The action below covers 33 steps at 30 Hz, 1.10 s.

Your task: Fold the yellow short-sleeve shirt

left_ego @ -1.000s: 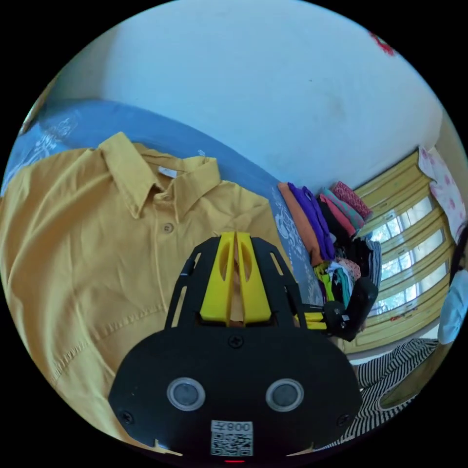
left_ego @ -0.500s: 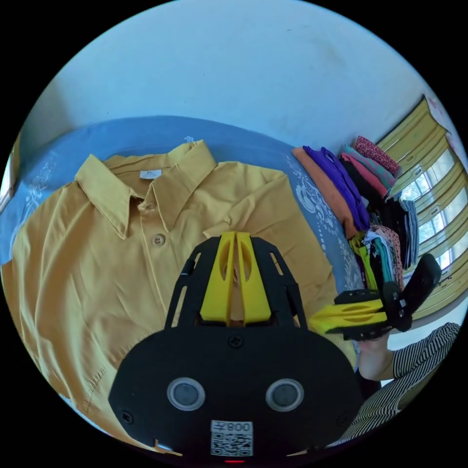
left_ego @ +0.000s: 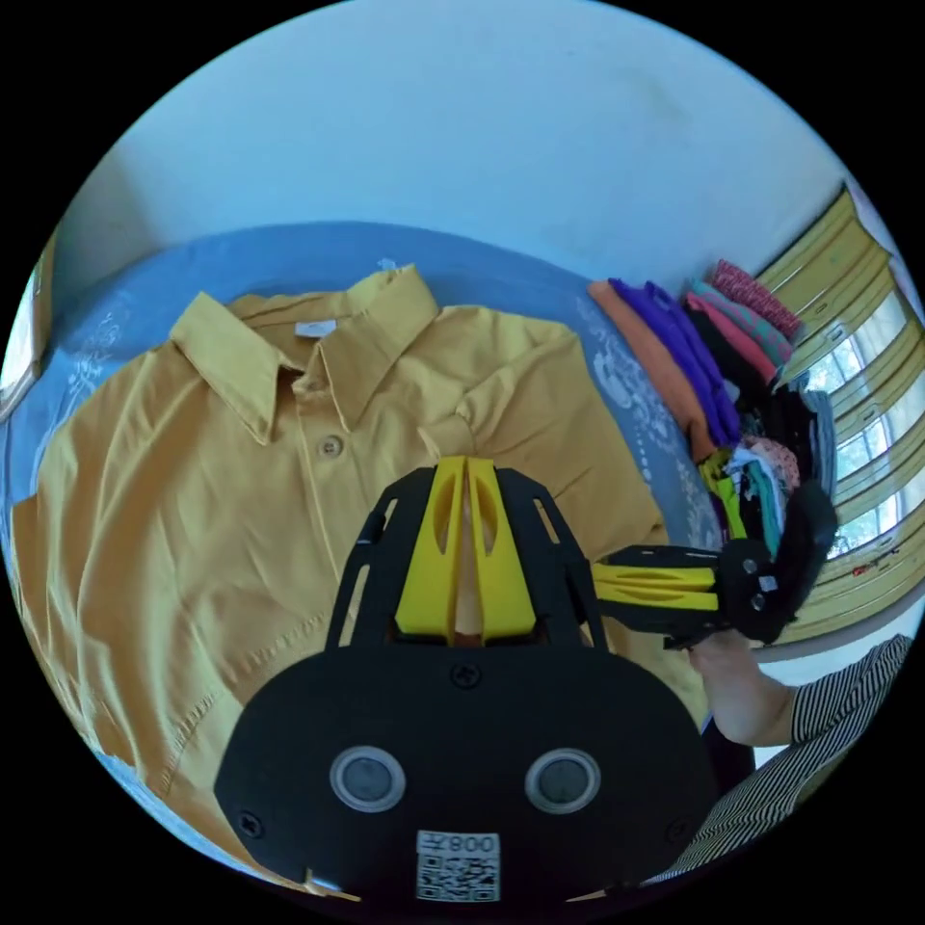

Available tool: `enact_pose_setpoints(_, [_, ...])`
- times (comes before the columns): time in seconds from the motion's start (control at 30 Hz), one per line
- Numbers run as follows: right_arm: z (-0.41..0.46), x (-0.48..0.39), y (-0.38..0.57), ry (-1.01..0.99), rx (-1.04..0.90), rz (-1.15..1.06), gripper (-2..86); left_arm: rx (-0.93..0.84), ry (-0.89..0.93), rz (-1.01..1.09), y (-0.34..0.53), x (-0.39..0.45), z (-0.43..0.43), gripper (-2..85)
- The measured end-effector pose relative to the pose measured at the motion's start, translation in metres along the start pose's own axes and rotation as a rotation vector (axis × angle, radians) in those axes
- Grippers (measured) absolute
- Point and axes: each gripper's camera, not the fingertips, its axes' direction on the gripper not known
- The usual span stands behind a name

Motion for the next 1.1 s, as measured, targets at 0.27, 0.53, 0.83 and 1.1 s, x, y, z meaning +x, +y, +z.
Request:
enact_pose_setpoints(0.27, [-0.047,-0.046,-0.017,0.169,0.039,0.057,0.2,0.209,0.058,-0.299,0.144,-0.083,-0.055,0.7])
enact_pose_setpoints(0.53, [-0.073,-0.119,-0.054,0.373,0.032,-0.09,0.3,0.385,-0.065,-0.77,0.319,-0.192,-0.104,3.6])
enact_pose_setpoints(0.83, [-0.071,-0.18,-0.127,0.188,0.006,-0.189,0.7,0.512,-0.081,-0.979,0.363,-0.296,-0.09,7.4])
enact_pose_setpoints(1.1, [-0.052,-0.198,-0.196,0.044,-0.014,-0.215,1.2,0.48,-0.093,-0.953,0.376,-0.334,-0.064,2.2])
